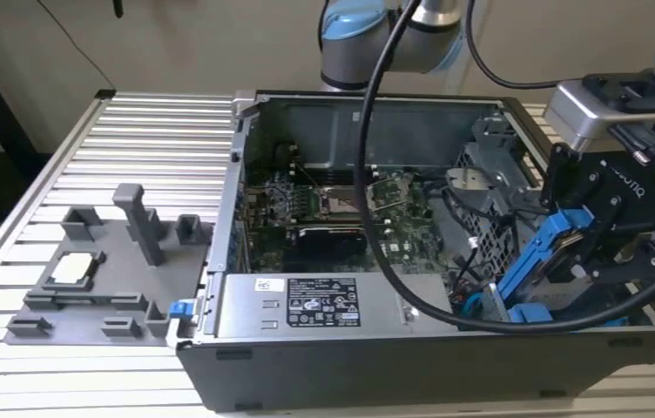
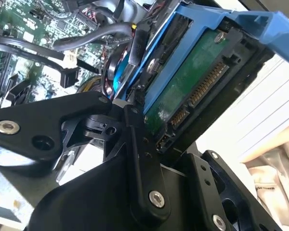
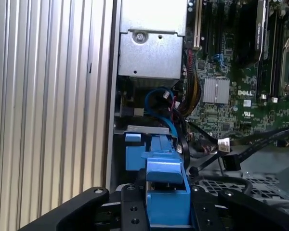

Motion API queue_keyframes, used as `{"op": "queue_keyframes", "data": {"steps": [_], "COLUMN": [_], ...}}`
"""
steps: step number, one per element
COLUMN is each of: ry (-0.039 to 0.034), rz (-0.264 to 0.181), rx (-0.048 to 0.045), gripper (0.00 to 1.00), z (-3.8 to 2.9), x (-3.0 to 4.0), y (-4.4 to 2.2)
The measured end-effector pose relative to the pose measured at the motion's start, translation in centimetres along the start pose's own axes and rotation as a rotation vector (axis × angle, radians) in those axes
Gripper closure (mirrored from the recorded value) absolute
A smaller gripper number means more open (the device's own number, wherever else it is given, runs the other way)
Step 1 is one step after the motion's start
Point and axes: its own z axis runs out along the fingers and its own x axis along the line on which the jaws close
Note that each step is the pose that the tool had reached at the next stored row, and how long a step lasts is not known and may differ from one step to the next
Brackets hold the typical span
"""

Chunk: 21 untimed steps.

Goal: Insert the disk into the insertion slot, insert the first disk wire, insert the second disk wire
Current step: 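Insert the disk into the insertion slot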

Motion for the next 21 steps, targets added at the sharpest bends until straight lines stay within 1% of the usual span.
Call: {"op": "queue_keyframes", "data": {"steps": [4,5,6,9,10,11,12,13,14,19,21], "ry": [0.0017,0.0016,-0.0002,-0.0002,-0.0001,0.0003,0.0002,0.0007,0.0005,0.0009,0.0007], "rz": [-0.005,-0.005,-0.005,-0.005,-0.005,-0.005,-0.005,-0.005,-0.005,-0.005,-0.005], "rx": [-0.0001,-0.0001,0.0,0.0001,0.0002,0.0,-0.0001,-0.0001,-0.0001,-0.0001,-0.0001], "gripper": [0.67,0.67,0.67,0.67,0.66,0.66,0.6,0.6,0.53,0.53,0.51], "z": [0.67,0.83,1.02,1.03,1.02,0.99,0.89,0.67,0.42,-0.75,-0.75], "x": [0.0,-0.01,0.01,0.0,0.0,0.0,0.0,0.0,0.0,0.0,0.0], "y": [-0.05,-0.06,-0.06,-0.06,-0.07,-0.07,-0.06,-0.05,-0.04,0.02,0.02]}}
